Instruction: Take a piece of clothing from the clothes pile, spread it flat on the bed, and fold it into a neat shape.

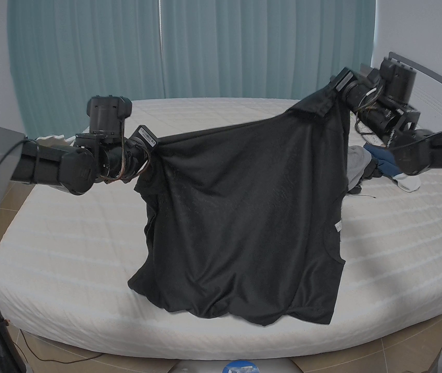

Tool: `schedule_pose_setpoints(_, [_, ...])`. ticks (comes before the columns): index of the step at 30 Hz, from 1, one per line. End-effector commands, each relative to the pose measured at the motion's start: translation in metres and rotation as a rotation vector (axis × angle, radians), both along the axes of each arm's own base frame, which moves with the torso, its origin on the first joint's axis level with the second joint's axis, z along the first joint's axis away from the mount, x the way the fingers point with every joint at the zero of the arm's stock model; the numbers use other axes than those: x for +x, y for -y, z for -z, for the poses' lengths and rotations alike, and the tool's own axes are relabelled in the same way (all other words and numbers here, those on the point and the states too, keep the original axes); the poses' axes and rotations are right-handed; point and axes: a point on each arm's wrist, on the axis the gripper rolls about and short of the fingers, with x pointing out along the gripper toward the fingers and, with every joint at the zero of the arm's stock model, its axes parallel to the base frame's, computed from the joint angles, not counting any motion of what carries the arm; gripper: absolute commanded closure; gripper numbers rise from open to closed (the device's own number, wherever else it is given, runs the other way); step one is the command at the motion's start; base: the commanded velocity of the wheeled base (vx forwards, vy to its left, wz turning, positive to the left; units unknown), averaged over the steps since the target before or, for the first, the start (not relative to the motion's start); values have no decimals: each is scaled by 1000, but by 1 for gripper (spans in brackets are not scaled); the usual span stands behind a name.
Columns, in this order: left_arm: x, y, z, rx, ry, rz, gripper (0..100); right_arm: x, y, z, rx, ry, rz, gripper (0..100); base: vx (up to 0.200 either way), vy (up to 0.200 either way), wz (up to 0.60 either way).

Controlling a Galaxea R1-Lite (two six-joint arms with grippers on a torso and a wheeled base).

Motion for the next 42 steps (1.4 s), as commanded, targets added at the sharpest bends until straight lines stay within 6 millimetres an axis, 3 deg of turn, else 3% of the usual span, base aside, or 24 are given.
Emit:
schedule_pose_setpoints(1, [47,5,81,43,-134,-26,100,56,-15,101,-36,-121,5,100,200,0,0])
schedule_pose_setpoints(2, [49,6,85,47,-140,-27,100,59,-16,106,-36,-118,3,100,200,0,0])
schedule_pose_setpoints(6, [66,10,116,50,-174,-49,100,76,-26,160,-50,-162,17,100,200,0,0])
schedule_pose_setpoints(10, [77,15,136,17,-193,-76,100,90,-29,196,-55,-191,54,100,0,0,0])
schedule_pose_setpoints(13, [84,17,148,2,-200,-88,100,99,-30,214,-53,-193,82,100,0,0,0])
schedule_pose_setpoints(15, [85,17,149,1,-200,-90,100,99,-30,216,-53,-195,85,100,0,0,0])
schedule_pose_setpoints(18, [91,19,163,12,-203,-120,100,104,-31,238,-61,-220,99,100,0,0,0])
schedule_pose_setpoints(19, [92,20,165,15,-202,-124,0,105,-31,242,-62,-222,99,100,0,0,0])
schedule_pose_setpoints(22, [95,22,167,2,-200,-137,0,105,-31,249,-64,-222,96,100,0,0,0])
schedule_pose_setpoints(23, [95,22,168,-2,-200,-139,0,105,-32,251,-67,-226,94,0,0,0,0])
schedule_pose_setpoints(29, [97,19,171,-1,-202,-151,0,106,-26,263,-86,-261,110,0,0,0,0])
schedule_pose_setpoints(33, [102,8,171,22,-184,-225,0,112,-3,254,-75,-255,186,0,0,0,0])
schedule_pose_setpoints(35, [109,0,170,30,-161,-281,0,115,15,238,-56,-229,234,0,0,0,0])
schedule_pose_setpoints(37, [111,-8,168,30,-155,-303,0,113,25,232,-47,-232,248,0,0,0,0])
schedule_pose_setpoints(42, [103,-14,175,69,-252,-297,0,93,36,242,-72,-326,205,0,0,0,0])
